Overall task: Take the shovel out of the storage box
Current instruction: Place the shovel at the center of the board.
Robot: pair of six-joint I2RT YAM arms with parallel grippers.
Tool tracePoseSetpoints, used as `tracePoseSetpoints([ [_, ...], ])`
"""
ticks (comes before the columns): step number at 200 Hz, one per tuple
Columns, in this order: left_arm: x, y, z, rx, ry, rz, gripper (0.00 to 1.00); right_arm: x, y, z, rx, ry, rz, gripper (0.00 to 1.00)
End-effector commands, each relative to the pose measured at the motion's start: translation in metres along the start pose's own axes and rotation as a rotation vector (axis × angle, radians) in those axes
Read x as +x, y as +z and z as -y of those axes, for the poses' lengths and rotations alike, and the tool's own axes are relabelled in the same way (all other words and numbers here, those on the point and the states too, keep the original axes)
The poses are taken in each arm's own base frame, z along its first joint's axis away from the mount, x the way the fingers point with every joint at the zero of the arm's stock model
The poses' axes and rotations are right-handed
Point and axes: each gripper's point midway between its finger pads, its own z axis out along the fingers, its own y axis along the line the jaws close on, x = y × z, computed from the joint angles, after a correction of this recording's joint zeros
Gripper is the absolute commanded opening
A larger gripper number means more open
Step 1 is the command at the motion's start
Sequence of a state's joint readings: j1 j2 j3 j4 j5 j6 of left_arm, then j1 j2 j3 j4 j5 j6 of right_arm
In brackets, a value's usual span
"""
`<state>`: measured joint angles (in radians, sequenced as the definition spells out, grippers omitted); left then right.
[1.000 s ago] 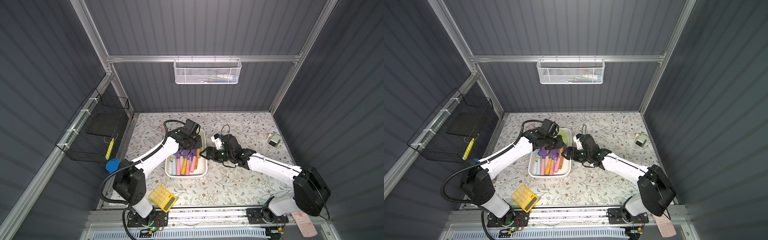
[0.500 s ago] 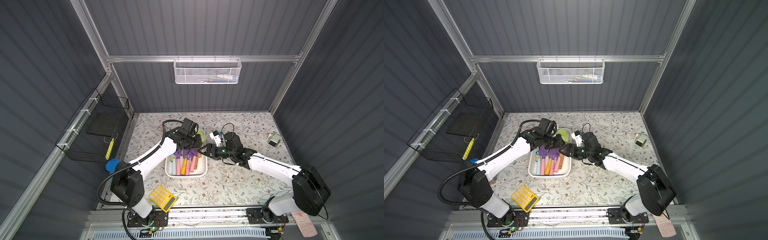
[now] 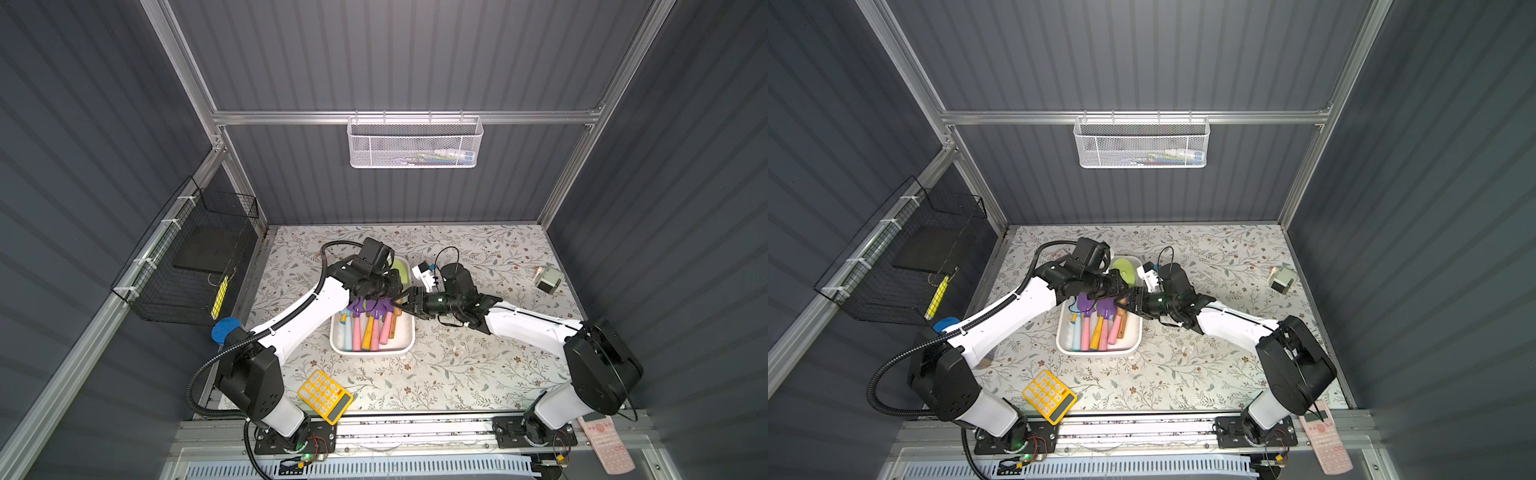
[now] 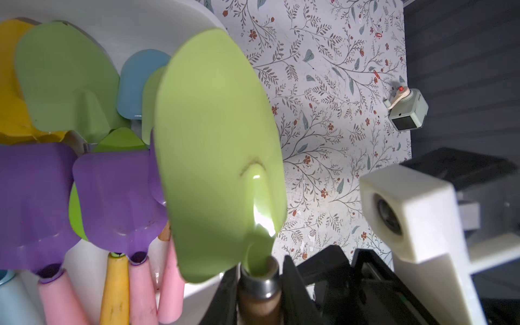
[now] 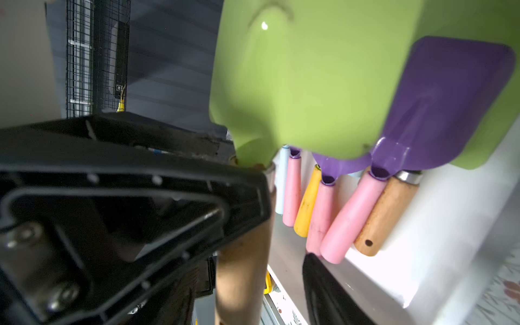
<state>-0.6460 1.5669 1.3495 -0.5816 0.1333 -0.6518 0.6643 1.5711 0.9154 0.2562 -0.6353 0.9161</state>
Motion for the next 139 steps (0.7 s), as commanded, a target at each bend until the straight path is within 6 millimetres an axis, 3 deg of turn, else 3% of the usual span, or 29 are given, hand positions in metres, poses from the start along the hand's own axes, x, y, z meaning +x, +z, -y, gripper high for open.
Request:
tracePoseSetpoints([
  [1, -0.001, -0.008, 0.0, 0.014, -0.01, 0.01, 0.0, -0.008, 0.005, -0.02, -0.063, -0.03, 0.002, 0.59],
  [48, -0.004, -0.013, -0.003, 0.011, -0.018, 0.022, 0.0, -0.008, 0.012, -0.021, -0.077, -0.028, -0.018, 0.49],
  [106, -0.005, -0.013, -0.008, 0.002, -0.026, 0.023, 0.0, -0.007, 0.014, -0.02, -0.076, -0.023, -0.023, 0.22],
  [126, -0.005, -0.013, -0.011, -0.007, -0.023, 0.024, 0.06, -0.008, 0.014, -0.02, -0.072, -0.026, -0.024, 0.18],
  [139, -0.006, -0.015, -0.014, -0.022, -0.021, 0.031, 0.21, -0.008, 0.013, -0.019, -0.062, -0.029, -0.025, 0.16],
])
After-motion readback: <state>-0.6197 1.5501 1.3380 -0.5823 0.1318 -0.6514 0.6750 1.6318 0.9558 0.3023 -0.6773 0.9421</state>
